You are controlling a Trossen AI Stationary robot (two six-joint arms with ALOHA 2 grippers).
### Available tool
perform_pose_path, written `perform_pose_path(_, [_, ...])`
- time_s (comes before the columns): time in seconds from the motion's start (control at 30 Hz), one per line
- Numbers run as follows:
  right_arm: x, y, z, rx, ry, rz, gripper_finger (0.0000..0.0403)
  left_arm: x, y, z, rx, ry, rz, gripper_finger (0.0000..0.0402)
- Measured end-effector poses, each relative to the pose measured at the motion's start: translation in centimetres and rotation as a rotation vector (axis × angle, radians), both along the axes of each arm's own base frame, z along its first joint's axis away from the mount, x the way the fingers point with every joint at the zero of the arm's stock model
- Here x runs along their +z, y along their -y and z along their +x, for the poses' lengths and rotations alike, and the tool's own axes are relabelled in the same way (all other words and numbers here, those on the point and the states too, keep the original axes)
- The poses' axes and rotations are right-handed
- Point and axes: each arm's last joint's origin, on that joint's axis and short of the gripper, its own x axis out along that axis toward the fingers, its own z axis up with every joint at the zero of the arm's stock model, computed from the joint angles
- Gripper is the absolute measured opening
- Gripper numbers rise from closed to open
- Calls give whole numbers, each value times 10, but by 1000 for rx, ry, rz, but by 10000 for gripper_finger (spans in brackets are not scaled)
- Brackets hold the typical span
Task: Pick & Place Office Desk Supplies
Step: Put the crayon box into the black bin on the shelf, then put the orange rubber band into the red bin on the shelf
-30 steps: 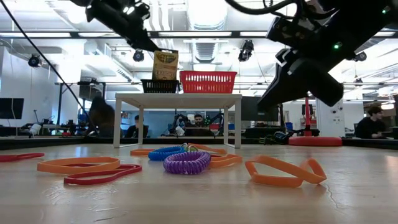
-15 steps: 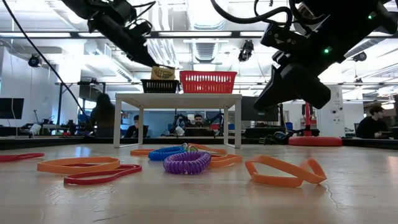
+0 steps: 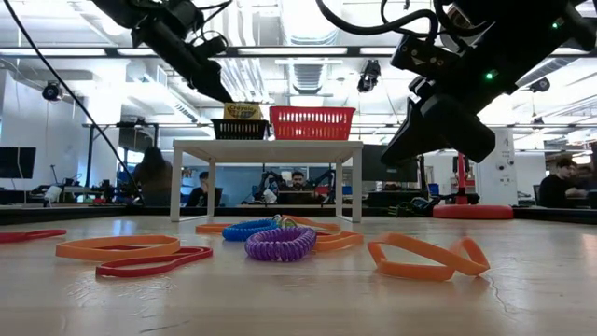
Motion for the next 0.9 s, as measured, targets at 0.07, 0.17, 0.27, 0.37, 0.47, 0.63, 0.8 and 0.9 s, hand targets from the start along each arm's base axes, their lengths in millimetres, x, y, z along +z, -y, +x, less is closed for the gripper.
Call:
perform_pose_path(0.07, [0, 0, 0, 0, 1, 1, 8, 4, 3, -1, 0, 15, 7, 162])
perform_pose_path(0.17, [0, 0, 0, -2, 3, 4, 8, 10, 7, -4, 10, 44, 5, 165])
perform_pose_path(0.27, [0, 0, 0, -3, 3, 6, 8, 15, 12, -7, 13, 66, 6, 165])
perform_pose_path(0.37, [0, 0, 0, -3, 4, 7, 8, 17, 18, -7, -2, 65, 2, 165])
perform_pose_path(0.47, [0, 0, 0, -3, 4, 7, 8, 19, 30, -2, -44, 62, -2, 165])
perform_pose_path(0.63, [6, 0, -1, -3, 22, 14, 8, 19, 65, 21, -198, 45, -19, 162])
perform_pose_path(0.8, [23, 1, -7, -1, 76, 33, 9, 15, 119, 50, -313, -15, 29, 148])
perform_pose_path(0.9, [36, 2, -14, -15, 124, 75, 12, 10, 155, 65, -339, -37, 39, 140])
